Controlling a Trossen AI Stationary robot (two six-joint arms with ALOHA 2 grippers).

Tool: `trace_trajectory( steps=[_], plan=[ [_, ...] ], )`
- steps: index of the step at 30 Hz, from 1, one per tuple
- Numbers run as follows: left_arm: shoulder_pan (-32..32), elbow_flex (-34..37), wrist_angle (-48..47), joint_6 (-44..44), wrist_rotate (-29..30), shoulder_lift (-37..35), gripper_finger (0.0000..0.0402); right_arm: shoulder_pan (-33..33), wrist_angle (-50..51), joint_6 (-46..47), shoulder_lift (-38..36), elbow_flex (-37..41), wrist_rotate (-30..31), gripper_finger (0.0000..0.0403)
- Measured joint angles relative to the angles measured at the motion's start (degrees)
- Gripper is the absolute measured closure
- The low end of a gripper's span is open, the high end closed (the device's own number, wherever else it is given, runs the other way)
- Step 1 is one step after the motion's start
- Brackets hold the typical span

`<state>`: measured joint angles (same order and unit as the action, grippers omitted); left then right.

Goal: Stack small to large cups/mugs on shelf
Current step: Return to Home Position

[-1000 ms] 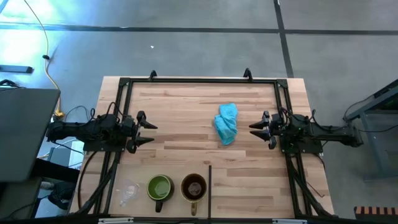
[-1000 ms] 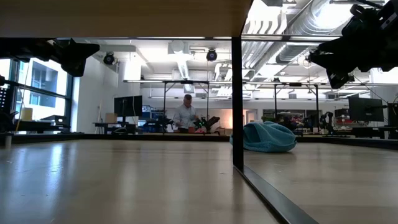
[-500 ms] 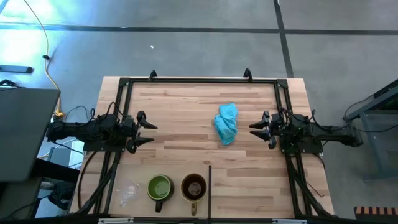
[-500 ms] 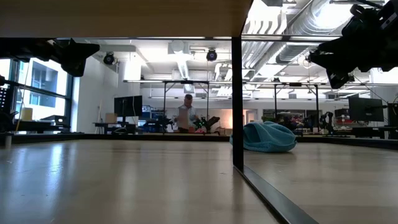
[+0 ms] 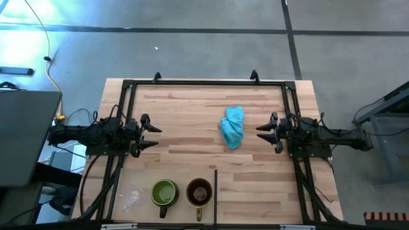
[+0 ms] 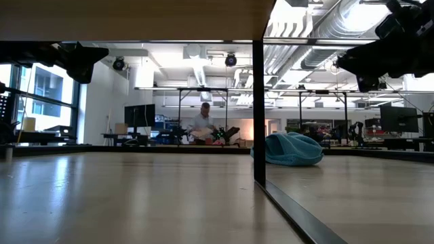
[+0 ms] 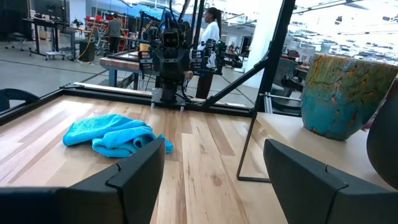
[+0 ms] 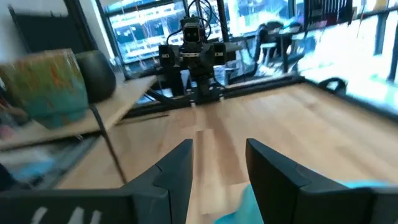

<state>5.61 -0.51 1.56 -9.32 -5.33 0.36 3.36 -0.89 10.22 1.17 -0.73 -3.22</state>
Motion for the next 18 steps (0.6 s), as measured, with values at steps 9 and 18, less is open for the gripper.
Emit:
trace_trajectory(
  steps=[9,18],
  plan=[
    [0.0,0.0,0.0,0.0,0.0,0.0,0.0140,0.0,0.5,-7.9,0.0,0.0,1.1,0.0263],
    [0.0,0.0,0.0,0.0,0.0,0.0,0.0140,0.0,0.5,-16.2,0.0,0.0,1.1,0.0263]
  ],
)
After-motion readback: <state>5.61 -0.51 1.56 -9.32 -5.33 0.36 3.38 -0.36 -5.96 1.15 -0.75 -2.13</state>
